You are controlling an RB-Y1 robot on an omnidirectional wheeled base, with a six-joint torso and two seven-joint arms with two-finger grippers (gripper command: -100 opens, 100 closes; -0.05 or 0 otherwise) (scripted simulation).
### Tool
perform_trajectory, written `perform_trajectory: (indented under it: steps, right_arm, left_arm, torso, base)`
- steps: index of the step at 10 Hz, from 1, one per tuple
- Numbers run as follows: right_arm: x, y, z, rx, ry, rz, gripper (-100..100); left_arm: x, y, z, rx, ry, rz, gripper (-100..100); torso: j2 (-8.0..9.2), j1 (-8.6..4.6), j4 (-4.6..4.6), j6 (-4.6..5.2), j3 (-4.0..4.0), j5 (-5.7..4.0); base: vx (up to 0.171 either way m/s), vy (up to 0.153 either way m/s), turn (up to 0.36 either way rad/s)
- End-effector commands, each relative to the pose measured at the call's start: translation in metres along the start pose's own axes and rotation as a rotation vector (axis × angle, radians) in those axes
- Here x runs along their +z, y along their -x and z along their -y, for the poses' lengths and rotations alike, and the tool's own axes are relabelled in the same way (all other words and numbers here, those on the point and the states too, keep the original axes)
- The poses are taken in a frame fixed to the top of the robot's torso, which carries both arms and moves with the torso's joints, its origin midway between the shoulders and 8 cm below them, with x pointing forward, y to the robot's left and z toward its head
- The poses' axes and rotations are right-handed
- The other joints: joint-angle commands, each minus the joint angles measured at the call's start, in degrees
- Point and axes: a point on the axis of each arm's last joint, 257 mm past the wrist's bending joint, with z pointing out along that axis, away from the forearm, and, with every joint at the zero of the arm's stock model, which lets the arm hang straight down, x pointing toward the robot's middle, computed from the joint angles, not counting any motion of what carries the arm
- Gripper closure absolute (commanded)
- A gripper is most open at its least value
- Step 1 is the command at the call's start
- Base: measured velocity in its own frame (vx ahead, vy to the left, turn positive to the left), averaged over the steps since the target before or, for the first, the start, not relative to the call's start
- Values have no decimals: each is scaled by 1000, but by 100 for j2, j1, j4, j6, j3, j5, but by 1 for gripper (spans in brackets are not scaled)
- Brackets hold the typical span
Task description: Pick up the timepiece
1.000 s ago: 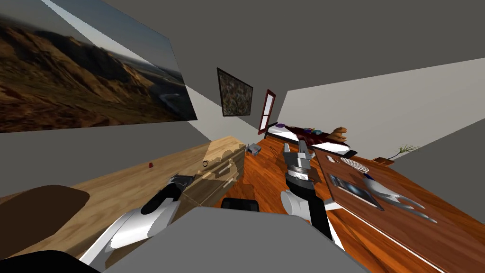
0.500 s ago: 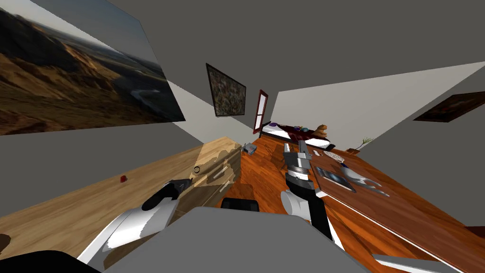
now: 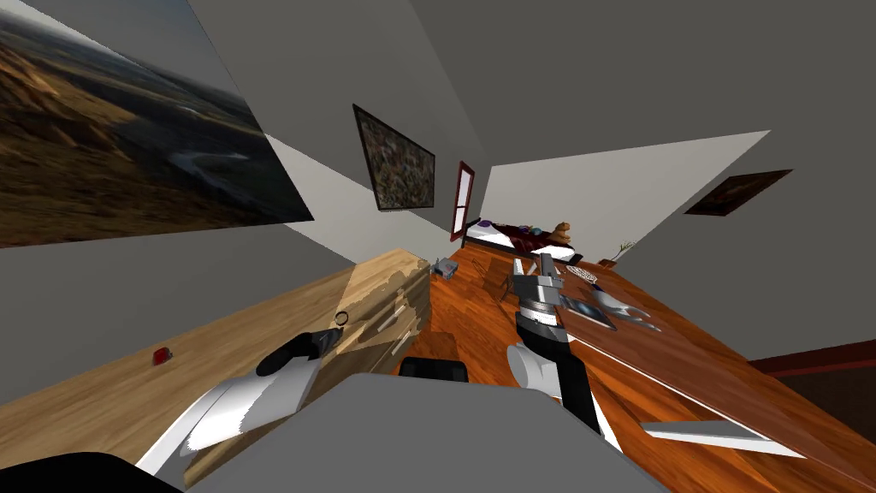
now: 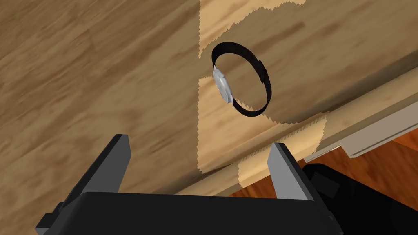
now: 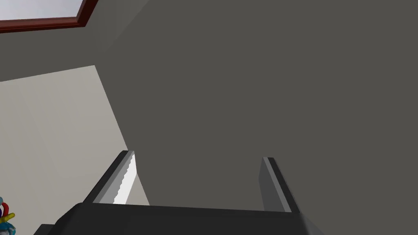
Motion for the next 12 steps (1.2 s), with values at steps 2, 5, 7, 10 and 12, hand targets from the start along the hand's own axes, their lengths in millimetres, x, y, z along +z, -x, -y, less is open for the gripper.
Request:
perform_trajectory:
  steps: [2, 5, 7, 10, 12]
  right_arm:
    - [0, 0, 0, 0, 0, 0, 0]
    - [0, 0, 0, 0, 0, 0, 0]
    - [0, 0, 0, 0, 0, 0, 0]
    - [0, 0, 0, 0, 0, 0, 0]
    - [0, 0, 0, 0, 0, 0, 0]
  left_arm:
    - [-2, 11, 4, -45, -12, 47, -100]
    - [-6, 25, 9, -114, -28, 108, -100]
    - [-12, 35, 11, -168, -40, 152, -100]
    - [-20, 47, 12, -218, -49, 199, -100]
    - [-19, 45, 12, -212, -48, 192, 0]
  torso:
    - [-1, 0, 0, 2, 0, 0]
    - [-6, 5, -1, 2, -3, 1]
    - [1, 3, 0, 1, 1, 1]
    - [-1, 11, 0, -1, 0, 2]
    - [8, 4, 2, -3, 4, 1]
  base:
    - [34, 12, -145]
    - [46, 21, -162]
    - [29, 25, -175]
    - [33, 44, -109]
    - [4, 11, -8]
